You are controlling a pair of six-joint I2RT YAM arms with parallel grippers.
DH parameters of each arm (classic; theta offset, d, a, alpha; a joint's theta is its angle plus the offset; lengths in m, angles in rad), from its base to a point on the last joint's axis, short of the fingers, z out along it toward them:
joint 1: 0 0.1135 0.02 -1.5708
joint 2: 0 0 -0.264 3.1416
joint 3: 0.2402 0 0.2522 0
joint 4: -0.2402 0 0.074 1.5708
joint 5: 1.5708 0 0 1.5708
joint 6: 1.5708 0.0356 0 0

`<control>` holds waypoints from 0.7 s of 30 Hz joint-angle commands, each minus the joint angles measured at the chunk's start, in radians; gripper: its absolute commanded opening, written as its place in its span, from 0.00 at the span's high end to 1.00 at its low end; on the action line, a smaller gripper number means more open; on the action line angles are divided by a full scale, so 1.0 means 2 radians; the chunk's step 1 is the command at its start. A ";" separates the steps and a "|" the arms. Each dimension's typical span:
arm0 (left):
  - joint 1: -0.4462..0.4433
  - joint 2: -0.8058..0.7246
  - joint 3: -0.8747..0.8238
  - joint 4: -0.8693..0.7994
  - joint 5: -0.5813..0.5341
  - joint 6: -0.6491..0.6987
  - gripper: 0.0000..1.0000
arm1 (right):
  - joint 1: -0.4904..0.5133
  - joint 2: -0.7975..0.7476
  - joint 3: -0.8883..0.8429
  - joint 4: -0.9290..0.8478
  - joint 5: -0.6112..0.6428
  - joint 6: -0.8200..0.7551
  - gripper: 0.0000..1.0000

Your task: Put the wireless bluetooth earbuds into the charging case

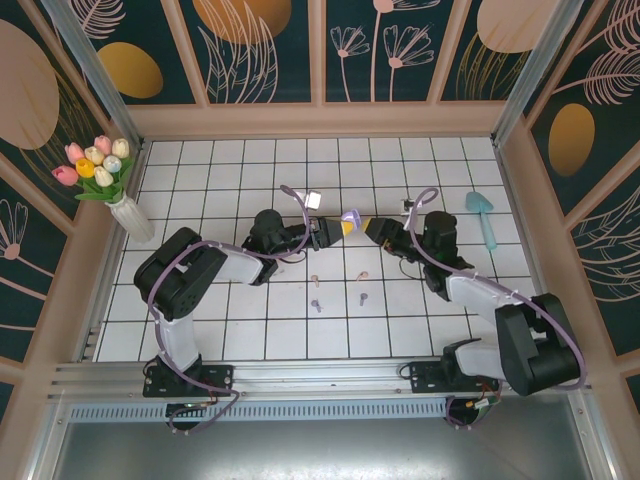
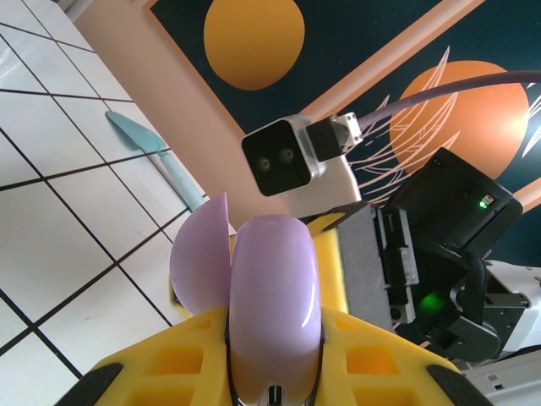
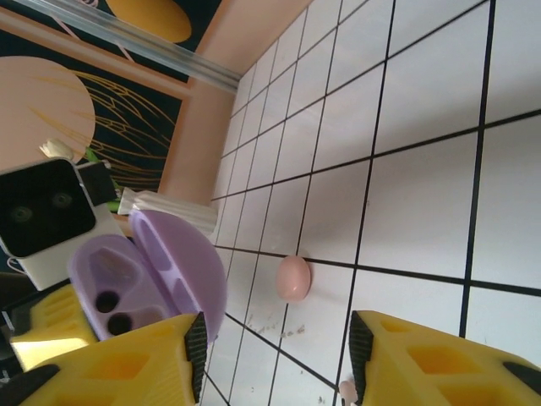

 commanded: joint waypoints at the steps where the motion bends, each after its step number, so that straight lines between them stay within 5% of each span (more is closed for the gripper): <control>1: -0.001 0.009 -0.002 0.029 0.000 -0.005 0.97 | 0.011 0.013 0.022 0.030 -0.003 0.001 0.52; 10: -0.001 0.009 -0.004 0.028 0.001 -0.003 0.97 | 0.025 0.035 0.042 0.028 0.003 -0.001 0.54; 21: -0.001 0.006 -0.004 0.031 0.004 -0.004 0.97 | 0.026 0.052 0.055 0.024 0.009 -0.001 0.69</control>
